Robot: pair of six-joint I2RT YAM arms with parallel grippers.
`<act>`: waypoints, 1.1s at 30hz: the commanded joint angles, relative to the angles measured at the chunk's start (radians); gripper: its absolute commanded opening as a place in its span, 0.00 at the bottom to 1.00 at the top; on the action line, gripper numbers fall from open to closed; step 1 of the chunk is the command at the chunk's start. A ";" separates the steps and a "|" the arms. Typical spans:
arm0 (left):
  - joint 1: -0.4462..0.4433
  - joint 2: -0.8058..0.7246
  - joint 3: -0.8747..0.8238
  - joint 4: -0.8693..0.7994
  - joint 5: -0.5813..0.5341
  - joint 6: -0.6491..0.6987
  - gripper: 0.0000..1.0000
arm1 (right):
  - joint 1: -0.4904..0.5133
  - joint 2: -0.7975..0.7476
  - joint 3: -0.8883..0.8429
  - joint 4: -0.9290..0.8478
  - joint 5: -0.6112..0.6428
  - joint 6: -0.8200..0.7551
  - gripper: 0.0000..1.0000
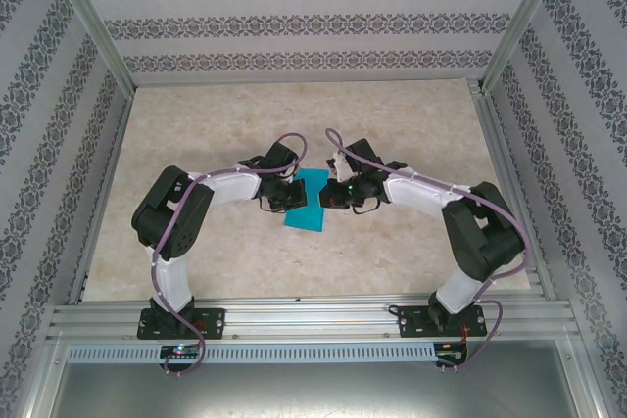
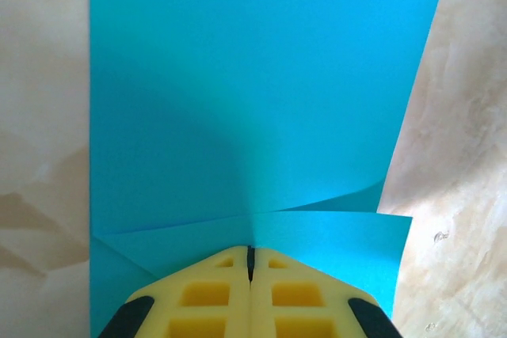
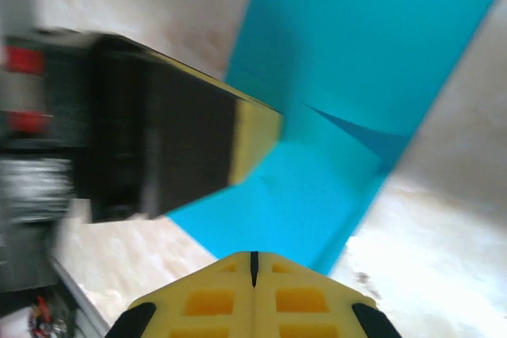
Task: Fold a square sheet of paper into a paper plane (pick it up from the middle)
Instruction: Fold the triangle a second time at the center of the table.
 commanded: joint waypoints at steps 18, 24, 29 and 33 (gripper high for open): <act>-0.025 0.036 -0.093 -0.009 -0.027 -0.047 0.00 | 0.104 0.115 0.016 0.001 0.094 0.143 0.00; -0.027 0.042 -0.090 -0.019 -0.032 -0.048 0.00 | 0.113 0.134 0.020 -0.039 0.129 0.116 0.00; -0.025 0.042 -0.087 -0.022 -0.039 -0.052 0.00 | 0.116 0.147 0.018 -0.057 0.143 0.101 0.00; -0.025 0.043 -0.088 -0.026 -0.046 -0.057 0.00 | 0.116 0.150 0.013 -0.066 0.150 0.093 0.00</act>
